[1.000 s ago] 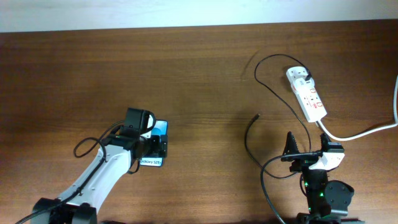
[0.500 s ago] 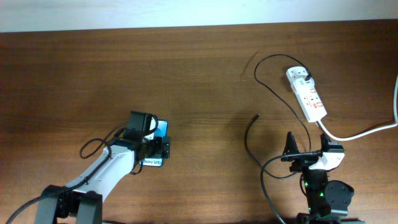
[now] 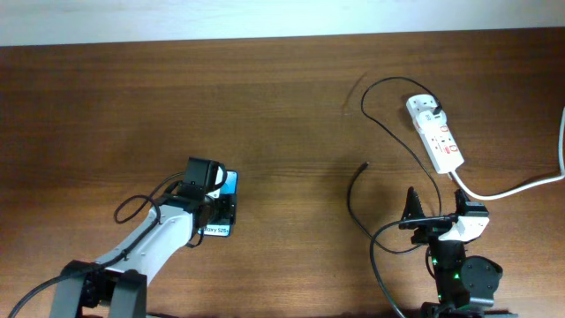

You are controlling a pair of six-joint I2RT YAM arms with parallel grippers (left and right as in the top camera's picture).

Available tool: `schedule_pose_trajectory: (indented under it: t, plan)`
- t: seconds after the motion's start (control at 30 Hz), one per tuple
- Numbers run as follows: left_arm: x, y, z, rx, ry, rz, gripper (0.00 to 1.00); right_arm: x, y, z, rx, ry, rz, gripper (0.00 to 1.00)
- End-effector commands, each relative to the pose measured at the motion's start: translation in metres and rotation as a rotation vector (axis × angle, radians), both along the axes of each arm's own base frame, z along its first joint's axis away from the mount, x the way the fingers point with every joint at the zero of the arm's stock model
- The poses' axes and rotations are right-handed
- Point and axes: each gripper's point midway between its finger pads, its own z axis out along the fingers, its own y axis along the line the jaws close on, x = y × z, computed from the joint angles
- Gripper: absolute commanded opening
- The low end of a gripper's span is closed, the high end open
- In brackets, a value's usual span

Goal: Plug charger to phone and switch on socket
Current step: 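Grasp the phone's edge with the left gripper and lift it upright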

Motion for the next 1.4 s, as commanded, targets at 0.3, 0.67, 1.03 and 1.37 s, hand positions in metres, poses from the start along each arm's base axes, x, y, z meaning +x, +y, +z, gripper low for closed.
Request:
schedule_pose_trajectory:
  t: [0.3,0.67,1.03,1.37]
  plan:
    - [0.019,-0.014,0.043,-0.037,0.059,-0.007,0.49,0.000,0.001,-0.003,-0.003,0.007,0.001,0.98]
    - [0.023,-0.049,0.106,-0.219,0.094,-0.059,0.42,0.000,0.001,-0.003,-0.003,0.007,0.001,0.98]
    - [-0.012,-0.053,0.136,-0.300,0.185,0.019,0.38,0.000,0.001,-0.003,-0.003,0.007,0.001,0.98]
    - [-0.016,-0.055,0.145,-0.363,0.203,0.161,0.33,0.000,0.001,-0.003,-0.003,0.008,0.001,0.98]
